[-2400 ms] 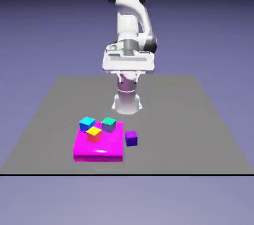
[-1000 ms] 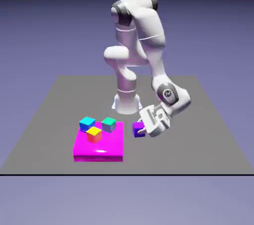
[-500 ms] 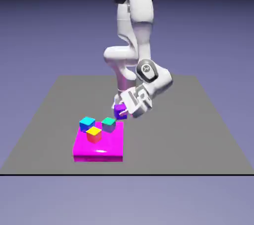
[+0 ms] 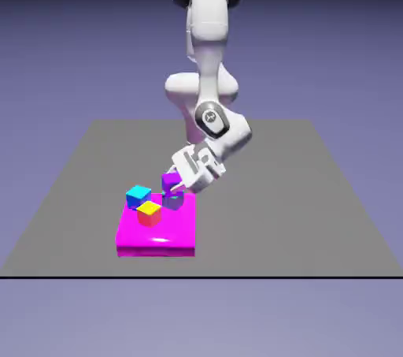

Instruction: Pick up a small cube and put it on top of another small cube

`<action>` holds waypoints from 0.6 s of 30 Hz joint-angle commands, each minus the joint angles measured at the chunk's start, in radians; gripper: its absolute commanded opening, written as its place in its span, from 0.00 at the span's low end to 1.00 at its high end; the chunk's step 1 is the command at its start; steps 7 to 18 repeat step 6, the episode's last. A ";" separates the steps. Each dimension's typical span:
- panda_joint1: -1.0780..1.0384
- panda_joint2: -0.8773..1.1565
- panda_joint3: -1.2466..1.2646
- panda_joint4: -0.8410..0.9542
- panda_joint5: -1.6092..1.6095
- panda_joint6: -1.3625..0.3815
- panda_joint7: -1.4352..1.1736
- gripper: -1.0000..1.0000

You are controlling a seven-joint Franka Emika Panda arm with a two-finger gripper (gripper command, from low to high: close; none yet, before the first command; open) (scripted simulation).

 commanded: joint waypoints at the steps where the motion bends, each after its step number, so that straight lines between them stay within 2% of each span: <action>1: 0.015 -0.032 0.012 -0.007 0.044 -0.007 -0.029 1.00; 5: 0.074 -0.162 0.059 -0.037 0.217 -0.033 -0.147 1.00; 18: 0.076 -0.166 0.060 -0.038 0.222 -0.034 -0.151 1.00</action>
